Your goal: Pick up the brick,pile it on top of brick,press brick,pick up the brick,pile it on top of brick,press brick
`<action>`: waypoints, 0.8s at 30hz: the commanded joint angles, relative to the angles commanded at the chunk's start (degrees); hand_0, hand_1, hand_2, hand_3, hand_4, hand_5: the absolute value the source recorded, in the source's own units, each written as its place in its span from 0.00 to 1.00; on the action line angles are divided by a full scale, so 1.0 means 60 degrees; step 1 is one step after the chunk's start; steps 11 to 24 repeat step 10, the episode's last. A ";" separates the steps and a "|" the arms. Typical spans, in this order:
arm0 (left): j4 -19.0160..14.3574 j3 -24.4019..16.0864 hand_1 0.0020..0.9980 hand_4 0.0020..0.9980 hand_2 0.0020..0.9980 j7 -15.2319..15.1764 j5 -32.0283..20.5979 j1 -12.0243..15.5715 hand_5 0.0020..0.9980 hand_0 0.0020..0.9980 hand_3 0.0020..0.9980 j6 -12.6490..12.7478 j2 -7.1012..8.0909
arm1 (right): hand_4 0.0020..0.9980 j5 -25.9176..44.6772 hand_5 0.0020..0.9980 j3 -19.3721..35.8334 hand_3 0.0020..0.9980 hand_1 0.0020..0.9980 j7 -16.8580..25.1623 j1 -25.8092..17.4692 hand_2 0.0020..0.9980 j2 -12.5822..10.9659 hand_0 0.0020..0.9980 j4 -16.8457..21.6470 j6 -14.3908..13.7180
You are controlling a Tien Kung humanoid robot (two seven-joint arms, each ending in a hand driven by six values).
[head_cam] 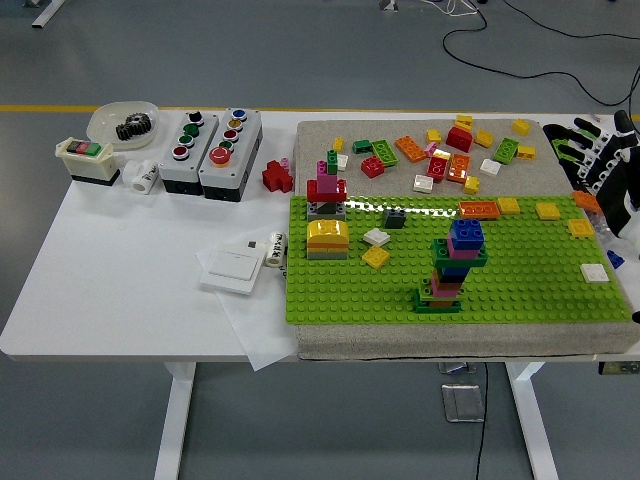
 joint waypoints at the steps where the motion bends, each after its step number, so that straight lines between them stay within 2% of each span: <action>1: -0.0003 0.0017 0.55 0.65 0.60 -0.0006 -0.0016 0.0002 0.81 0.45 0.62 0.0005 0.0006 | 1.00 0.0005 0.98 -0.0001 0.84 0.81 0.0159 -0.0006 0.82 0.0084 0.85 -0.0049 -0.0251; 6: -0.0014 0.0024 0.55 0.65 0.60 -0.0007 0.0019 -0.0002 0.81 0.45 0.62 0.0000 0.0028 | 1.00 -0.0363 0.95 -0.0073 0.84 0.80 0.0950 -0.0037 0.81 0.0566 0.85 -0.0391 -0.1217; 9: -0.0018 0.0018 0.55 0.65 0.60 -0.0002 0.0048 -0.0005 0.81 0.45 0.62 -0.0015 0.0044 | 1.00 -0.0499 0.95 -0.0009 0.84 0.80 0.1281 -0.0080 0.81 0.0769 0.85 -0.0524 -0.1455; 24: -0.0019 0.0024 0.55 0.65 0.60 -0.0005 0.0045 -0.0004 0.81 0.45 0.62 -0.0016 0.0048 | 1.00 -0.0526 0.95 0.0008 0.84 0.80 0.1366 -0.0093 0.81 0.0808 0.85 -0.0546 -0.1504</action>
